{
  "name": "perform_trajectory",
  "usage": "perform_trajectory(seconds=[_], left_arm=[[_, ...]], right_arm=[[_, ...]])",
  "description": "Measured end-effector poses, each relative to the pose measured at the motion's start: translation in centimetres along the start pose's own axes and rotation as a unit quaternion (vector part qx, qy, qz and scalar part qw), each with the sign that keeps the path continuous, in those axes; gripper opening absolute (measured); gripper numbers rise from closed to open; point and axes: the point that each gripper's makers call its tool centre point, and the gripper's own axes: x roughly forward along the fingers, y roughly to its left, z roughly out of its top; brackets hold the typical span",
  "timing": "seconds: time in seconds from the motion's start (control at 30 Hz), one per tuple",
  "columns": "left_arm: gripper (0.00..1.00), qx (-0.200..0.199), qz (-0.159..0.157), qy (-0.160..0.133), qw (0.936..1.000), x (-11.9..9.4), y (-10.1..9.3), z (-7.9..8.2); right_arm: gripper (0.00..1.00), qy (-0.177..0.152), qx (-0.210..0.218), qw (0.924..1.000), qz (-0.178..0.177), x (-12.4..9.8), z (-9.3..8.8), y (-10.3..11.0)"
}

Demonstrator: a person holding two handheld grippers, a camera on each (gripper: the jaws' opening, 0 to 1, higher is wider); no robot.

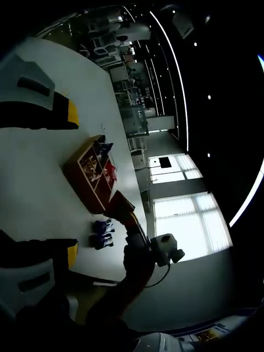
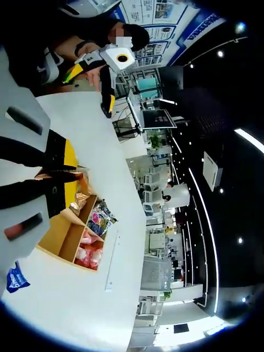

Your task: Pick up the scattered marshmallows, QQ candies, Oreo cookies, and mixed nuts on the table and sort them into separate containers

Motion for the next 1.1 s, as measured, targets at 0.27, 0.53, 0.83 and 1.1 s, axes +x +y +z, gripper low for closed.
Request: perform_trajectory(seconds=[0.27,0.53,0.83,1.1], left_arm=[[0.85,0.008,0.002,0.003,1.0,-0.1,0.1,0.1],[0.85,0.011,0.006,0.003,0.9999,-0.2,0.2,0.3],[0.85,0.009,0.004,0.007,0.9999,0.0,0.0,-0.1],[0.85,0.008,0.004,0.008,0.9999,0.1,0.0,-0.3]], right_arm=[[0.02,0.0,0.009,0.9999,0.005,1.4,0.6,-0.9],[0.02,-0.009,0.041,0.999,0.015,3.3,1.8,-1.8],[0.02,-0.012,0.062,0.9979,0.014,5.6,3.0,-3.3],[0.02,-0.002,0.096,0.9952,0.015,7.6,1.8,-4.2]])
